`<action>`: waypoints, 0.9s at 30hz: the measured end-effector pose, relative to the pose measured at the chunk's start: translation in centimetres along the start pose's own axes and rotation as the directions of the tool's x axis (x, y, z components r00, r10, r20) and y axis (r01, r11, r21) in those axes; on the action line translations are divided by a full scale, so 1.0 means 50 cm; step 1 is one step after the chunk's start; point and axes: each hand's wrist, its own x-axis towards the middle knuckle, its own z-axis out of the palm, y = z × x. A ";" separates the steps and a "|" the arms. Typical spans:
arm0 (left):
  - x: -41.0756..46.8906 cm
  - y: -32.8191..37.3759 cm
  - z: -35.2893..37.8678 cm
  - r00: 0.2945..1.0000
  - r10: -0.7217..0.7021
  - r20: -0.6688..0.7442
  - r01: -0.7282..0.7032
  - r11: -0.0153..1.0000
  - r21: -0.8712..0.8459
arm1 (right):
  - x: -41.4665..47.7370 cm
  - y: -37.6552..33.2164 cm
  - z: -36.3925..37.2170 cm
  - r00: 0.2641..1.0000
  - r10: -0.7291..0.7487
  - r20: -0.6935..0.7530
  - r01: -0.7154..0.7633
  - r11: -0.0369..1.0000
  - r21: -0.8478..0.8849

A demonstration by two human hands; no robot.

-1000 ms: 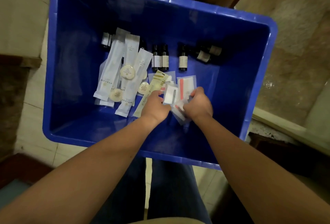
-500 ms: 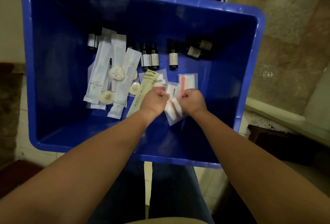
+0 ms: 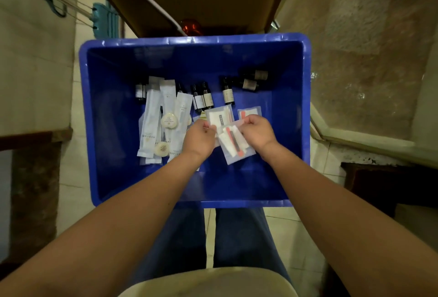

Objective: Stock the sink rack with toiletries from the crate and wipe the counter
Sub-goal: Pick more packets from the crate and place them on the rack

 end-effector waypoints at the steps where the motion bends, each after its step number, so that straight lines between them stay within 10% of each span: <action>1: -0.007 0.003 -0.009 1.000 0.004 0.010 -0.004 1.000 -0.008 | -0.012 -0.008 -0.001 1.000 -0.002 -0.009 0.002 1.000 0.029; 27: -0.368 0.223 -0.155 0.855 0.475 0.208 -0.494 0.868 0.045 | -0.520 -0.066 -0.089 0.899 -0.082 -0.430 0.266 0.883 0.387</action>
